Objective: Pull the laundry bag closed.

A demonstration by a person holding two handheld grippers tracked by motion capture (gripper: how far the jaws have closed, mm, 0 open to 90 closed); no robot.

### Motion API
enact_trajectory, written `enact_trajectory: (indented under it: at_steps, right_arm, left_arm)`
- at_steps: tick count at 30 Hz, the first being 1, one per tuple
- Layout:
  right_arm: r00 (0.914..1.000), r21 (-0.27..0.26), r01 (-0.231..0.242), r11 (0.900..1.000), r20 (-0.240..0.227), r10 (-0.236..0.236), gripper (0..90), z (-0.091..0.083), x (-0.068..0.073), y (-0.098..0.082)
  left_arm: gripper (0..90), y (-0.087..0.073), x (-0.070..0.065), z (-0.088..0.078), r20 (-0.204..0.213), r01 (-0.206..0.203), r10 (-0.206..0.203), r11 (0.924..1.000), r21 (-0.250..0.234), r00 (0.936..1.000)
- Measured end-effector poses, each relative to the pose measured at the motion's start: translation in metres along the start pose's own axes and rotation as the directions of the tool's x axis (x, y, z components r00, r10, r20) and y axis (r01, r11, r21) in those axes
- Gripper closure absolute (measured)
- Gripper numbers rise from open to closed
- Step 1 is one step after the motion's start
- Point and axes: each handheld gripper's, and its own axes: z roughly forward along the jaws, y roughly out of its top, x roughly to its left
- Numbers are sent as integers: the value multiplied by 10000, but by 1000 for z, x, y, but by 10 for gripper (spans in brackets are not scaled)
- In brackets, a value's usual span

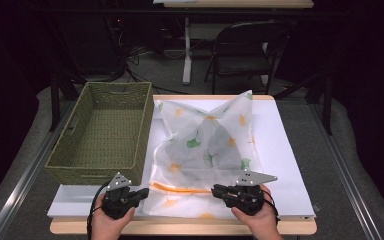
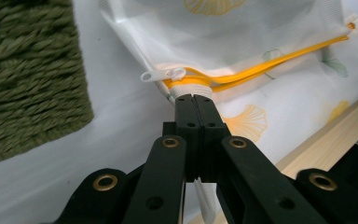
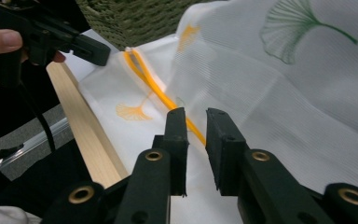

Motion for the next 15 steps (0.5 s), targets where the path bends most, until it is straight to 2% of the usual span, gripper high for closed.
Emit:
enact_trajectory:
  at_steps: [3, 5, 6, 10, 11, 12, 15]
  right_arm:
    - [9995, 74, 320, 9995, -49, -320, 801, 5, 7, 5]
    - [9993, 129, 375, 9992, -50, -375, 801, 8, 8, 7]
    - [9993, 129, 375, 9992, -50, -375, 756, 8, 8, 7]
    - [9993, 129, 375, 9992, -50, -375, 756, 8, 8, 7]
    - [9993, 129, 375, 9992, -50, -375, 756, 8, 8, 7]
    - [9987, 456, 442, 9980, 231, -453, 754, 38, 19, 14]
    - [9983, 682, 563, 9961, 127, -572, 765, 52, 24, 17]
  left_arm:
    - [900, 4, -4, 3, 240, -117, 118, 9999, -25, 9996]
    - [900, 4, -4, 3, 240, -117, 118, 9999, -25, 9996]
    - [900, 4, -4, 3, 240, -117, 118, 9999, -25, 9996]
    - [900, 4, -4, 3, 240, -117, 118, 9999, -25, 9996]
    - [900, 9, -15, 16, 954, -548, 528, 9983, 178, 9940]
    - [900, 8, -15, 18, 1027, -582, 553, 9980, 263, 9932]
    - [900, 4, -17, 22, 1131, -569, 521, 9976, 401, 9922]
